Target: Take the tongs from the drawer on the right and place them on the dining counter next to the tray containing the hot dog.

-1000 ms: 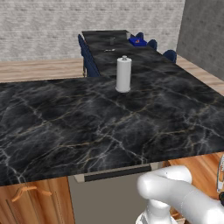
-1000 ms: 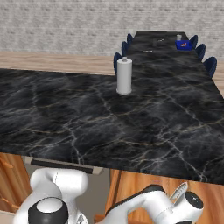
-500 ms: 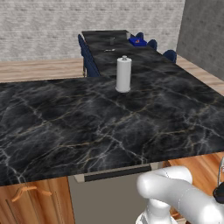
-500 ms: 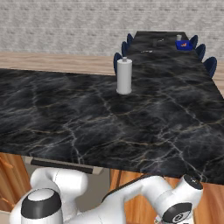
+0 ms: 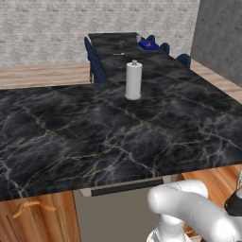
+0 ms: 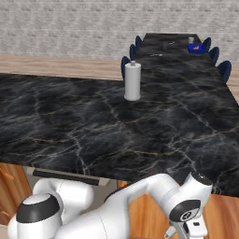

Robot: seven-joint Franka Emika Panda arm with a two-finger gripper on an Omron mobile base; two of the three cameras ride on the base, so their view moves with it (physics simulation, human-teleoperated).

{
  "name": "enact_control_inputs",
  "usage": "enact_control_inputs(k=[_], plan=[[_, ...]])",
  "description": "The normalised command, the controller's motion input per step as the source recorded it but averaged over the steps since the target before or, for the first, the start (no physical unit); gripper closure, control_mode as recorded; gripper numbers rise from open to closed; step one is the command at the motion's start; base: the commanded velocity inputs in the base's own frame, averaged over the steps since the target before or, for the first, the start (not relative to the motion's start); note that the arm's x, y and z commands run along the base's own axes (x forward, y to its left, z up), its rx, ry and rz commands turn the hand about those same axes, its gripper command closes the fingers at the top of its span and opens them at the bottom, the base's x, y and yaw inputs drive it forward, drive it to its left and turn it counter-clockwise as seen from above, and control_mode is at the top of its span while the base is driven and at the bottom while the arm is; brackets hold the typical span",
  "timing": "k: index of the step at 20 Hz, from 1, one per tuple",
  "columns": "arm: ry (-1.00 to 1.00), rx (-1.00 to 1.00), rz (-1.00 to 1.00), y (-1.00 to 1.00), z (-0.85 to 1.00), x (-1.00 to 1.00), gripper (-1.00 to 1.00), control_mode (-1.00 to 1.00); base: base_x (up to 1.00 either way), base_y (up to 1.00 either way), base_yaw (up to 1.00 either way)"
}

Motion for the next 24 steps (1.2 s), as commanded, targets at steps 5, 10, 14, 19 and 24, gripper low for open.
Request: enact_control_inputs(k=[5,10,14,19,24], plan=[[-0.07,-0.04,0.12,0.06,0.06,0.37,-1.00,-1.00,0.00,0.00,0.00],[-0.24,-0.09,0.08,0.06,0.00,0.34,-1.00,-1.00,0.00,0.00,0.00],[-0.27,-0.09,0.08,0.14,-0.01,0.29,-1.00,-1.00,0.00,0.00,0.00],[0.01,-0.02,0.13,0.10,-0.09,0.23,-1.00,-1.00,0.00,0.00,0.00],[0.07,-0.09,0.06,0.00,-0.20,0.28,-1.00,-1.00,0.00,0.00,0.00]])
